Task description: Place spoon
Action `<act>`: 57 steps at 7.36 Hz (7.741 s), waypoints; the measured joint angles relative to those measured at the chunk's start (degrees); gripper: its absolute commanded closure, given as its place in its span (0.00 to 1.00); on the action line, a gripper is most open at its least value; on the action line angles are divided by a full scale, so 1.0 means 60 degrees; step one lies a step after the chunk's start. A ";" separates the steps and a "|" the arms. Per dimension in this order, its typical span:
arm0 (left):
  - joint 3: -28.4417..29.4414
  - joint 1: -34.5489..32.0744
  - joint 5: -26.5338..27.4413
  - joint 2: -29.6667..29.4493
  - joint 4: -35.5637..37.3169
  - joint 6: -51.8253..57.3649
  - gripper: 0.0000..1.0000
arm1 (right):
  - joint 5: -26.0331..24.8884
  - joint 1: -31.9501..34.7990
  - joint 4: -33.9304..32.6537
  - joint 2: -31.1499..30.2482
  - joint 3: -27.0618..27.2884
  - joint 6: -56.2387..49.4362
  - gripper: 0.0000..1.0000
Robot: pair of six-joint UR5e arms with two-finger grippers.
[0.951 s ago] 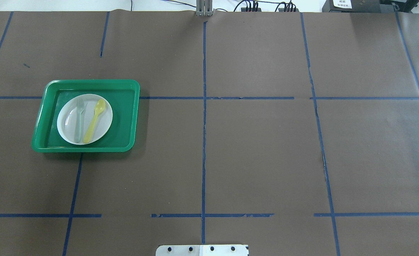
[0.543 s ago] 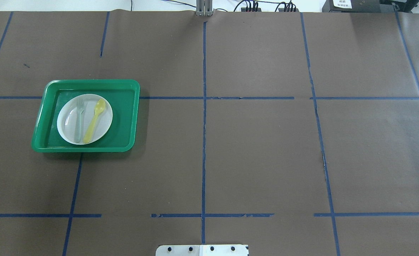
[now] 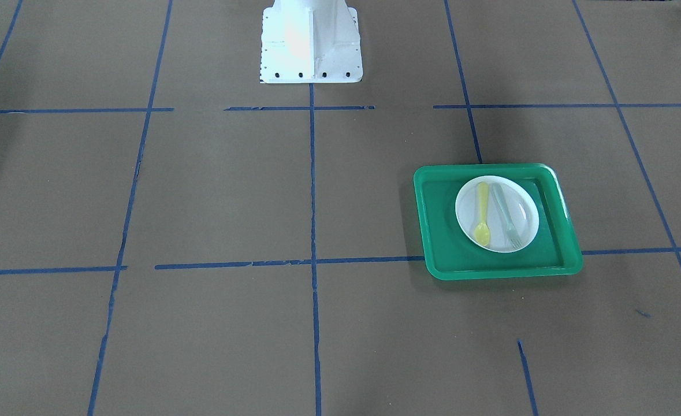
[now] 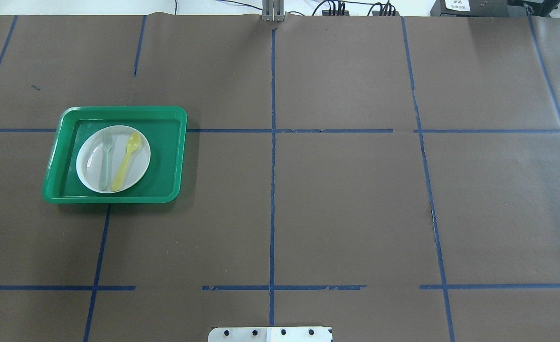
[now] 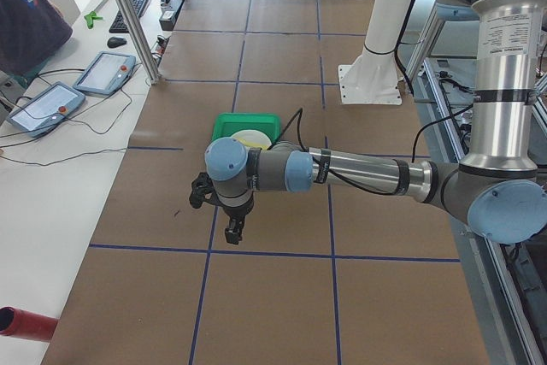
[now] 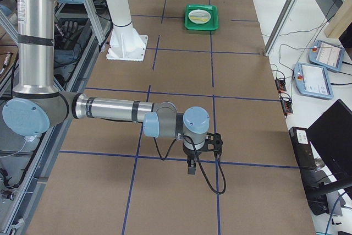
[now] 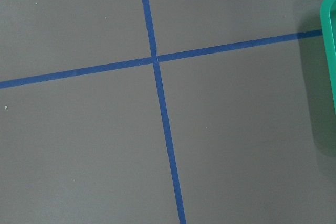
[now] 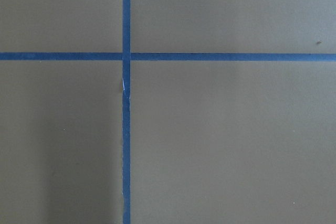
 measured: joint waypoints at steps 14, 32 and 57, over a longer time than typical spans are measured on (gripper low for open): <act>0.0229 0.6434 0.2664 -0.2553 -0.4089 -0.9278 0.00 | 0.0001 0.0000 0.0000 0.0007 0.0000 0.0000 0.00; 0.1351 0.7688 0.3456 -0.2908 -0.5618 -0.9590 1.00 | 0.0001 0.0000 -0.0004 0.0006 0.0000 0.0000 0.00; 0.0948 0.7786 0.3833 -0.4313 -0.4834 -1.2716 0.01 | 0.0001 0.0000 0.0000 0.0000 0.0000 0.0000 0.00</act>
